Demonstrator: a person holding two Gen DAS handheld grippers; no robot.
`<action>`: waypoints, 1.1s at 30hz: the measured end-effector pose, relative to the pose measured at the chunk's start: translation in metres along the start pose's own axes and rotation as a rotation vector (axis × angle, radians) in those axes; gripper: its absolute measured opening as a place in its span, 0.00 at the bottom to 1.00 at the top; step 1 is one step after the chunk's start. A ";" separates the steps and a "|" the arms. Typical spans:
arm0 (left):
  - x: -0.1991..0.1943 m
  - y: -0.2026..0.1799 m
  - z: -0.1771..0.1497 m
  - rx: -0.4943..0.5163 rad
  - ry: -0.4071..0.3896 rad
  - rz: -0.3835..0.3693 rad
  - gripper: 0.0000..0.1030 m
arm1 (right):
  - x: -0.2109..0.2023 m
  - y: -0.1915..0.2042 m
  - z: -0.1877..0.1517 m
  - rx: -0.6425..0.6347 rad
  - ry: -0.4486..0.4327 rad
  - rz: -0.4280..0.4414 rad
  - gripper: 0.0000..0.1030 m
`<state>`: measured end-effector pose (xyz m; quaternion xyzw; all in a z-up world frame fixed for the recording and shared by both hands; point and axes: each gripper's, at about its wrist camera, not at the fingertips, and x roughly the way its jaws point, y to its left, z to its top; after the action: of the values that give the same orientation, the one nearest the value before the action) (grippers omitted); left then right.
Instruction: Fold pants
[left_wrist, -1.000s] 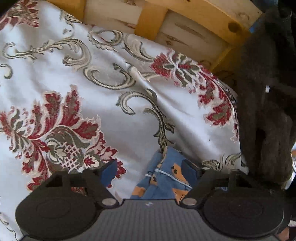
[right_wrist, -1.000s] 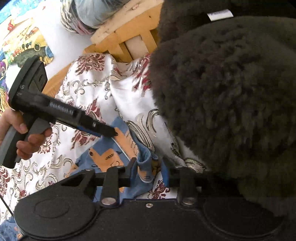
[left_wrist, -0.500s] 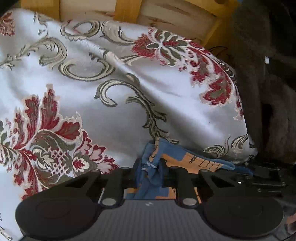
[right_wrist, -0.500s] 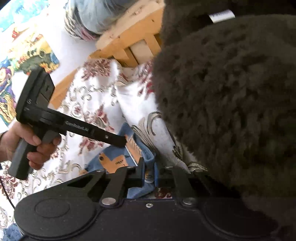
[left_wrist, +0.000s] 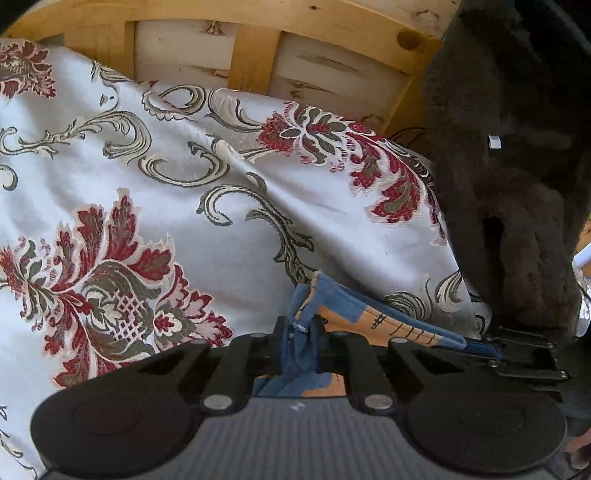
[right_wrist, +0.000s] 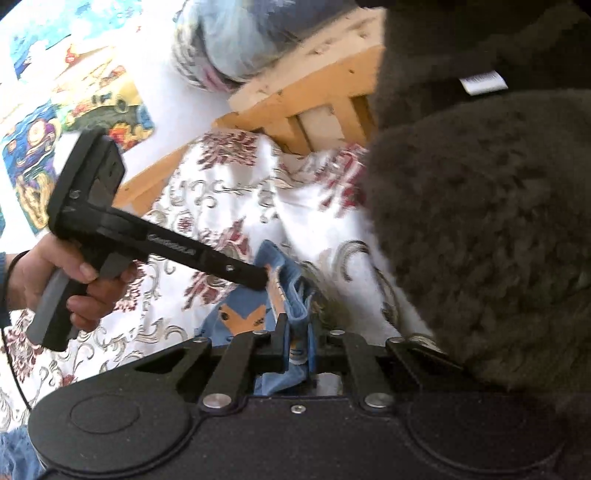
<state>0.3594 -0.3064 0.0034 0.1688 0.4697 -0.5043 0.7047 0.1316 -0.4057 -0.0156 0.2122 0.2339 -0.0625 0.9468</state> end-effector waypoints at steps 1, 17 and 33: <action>-0.002 -0.001 0.000 -0.001 -0.004 0.002 0.11 | -0.001 0.003 0.000 -0.018 -0.006 0.007 0.09; -0.080 0.006 -0.035 -0.092 -0.244 -0.028 0.11 | -0.044 0.109 0.005 -0.460 -0.125 0.158 0.09; -0.183 0.043 -0.205 -0.311 -0.542 -0.081 0.11 | -0.054 0.228 -0.056 -0.772 0.077 0.401 0.09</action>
<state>0.2866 -0.0407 0.0430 -0.1007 0.3425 -0.4807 0.8009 0.1097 -0.1745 0.0498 -0.1137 0.2293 0.2224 0.9408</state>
